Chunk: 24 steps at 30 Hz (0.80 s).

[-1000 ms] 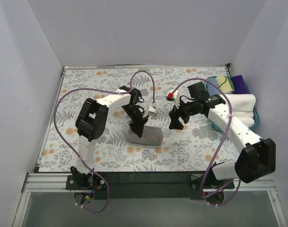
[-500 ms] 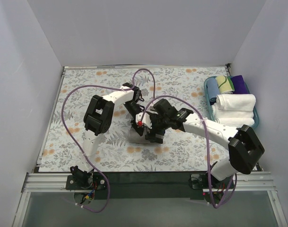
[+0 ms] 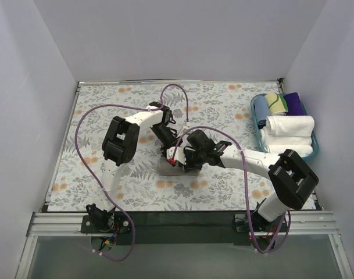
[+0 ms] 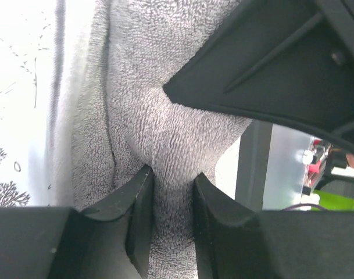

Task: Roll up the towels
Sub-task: Roll the towel

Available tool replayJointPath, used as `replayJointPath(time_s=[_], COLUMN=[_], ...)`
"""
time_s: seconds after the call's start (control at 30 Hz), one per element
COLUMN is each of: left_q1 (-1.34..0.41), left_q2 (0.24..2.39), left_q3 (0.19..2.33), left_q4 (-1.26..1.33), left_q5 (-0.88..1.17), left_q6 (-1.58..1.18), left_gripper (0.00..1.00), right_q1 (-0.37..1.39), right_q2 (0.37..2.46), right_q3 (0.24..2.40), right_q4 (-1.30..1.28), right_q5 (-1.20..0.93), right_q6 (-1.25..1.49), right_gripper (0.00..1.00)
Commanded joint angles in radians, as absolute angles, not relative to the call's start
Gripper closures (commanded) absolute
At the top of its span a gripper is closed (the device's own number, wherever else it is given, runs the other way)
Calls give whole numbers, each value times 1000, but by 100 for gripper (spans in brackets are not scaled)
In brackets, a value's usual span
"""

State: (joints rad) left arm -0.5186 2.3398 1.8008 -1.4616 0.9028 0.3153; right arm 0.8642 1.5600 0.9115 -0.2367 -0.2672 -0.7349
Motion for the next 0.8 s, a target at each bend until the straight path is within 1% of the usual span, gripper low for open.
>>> replayJointPath(time_s=[0.0, 0.07, 0.1, 0.13, 0.17, 0.2, 0.23, 0.3, 0.37, 0.4, 0.43, 0.5, 0.57, 0.63, 0.67, 0.7, 0.77], left_q1=[-461, -410, -352, -321, -290, -238, -218, -180, -173, -173, -173, -187, -227, -322, -354, -423, -478], left_q2=[2341, 2237, 2203, 2171, 2093, 2056, 2013, 1892, 1817, 1731, 1694, 1614, 1501, 1398, 1373, 1349, 1312], left_q3=[1724, 1680, 1668, 1655, 1641, 1603, 1579, 1460, 1373, 1332, 1245, 1168, 1066, 999, 930, 907, 855], left_q4=[-1128, -1051, -1019, -965, -941, -884, -853, -774, -695, -668, -611, -554, -532, -490, -473, -454, -411], left_q5=[678, 722, 747, 811, 839, 860, 876, 838, 798, 792, 787, 779, 743, 651, 614, 582, 528], left_q6=[310, 214, 187, 160, 112, 89, 69, 7, 6, 6, -23, -20, 43, 115, 132, 147, 164], left_gripper=[75, 74, 72, 71, 69, 61, 60, 60, 59, 59, 58, 55, 54, 53, 52, 51, 50], right_q1=[861, 854, 850, 847, 833, 825, 815, 775, 740, 727, 715, 686, 666, 654, 641, 635, 627], right_q2=[1606, 1624, 1634, 1661, 1675, 1689, 1710, 1741, 1804, 1827, 1847, 1902, 1943, 1969, 2000, 2019, 2065], right_q3=[890, 903, 913, 939, 955, 969, 995, 1025, 1086, 1107, 1123, 1172, 1195, 1235, 1250, 1285, 1314], right_q4=[-311, -351, -371, -424, -449, -484, -498, -540, -586, -625, -643, -696, -715, -747, -759, -794, -828], right_q5=[-287, -322, -359, -377, -396, -438, -465, -538, -581, -624, -644, -687, -716, -759, -775, -802, -825], right_q6=[-730, -738, -741, -744, -744, -739, -726, -710, -707, -707, -706, -715, -716, -713, -715, -716, -732], right_gripper=[99, 99, 99, 99, 99, 99, 99, 99, 99, 99, 99, 99, 99, 99, 99, 99, 99])
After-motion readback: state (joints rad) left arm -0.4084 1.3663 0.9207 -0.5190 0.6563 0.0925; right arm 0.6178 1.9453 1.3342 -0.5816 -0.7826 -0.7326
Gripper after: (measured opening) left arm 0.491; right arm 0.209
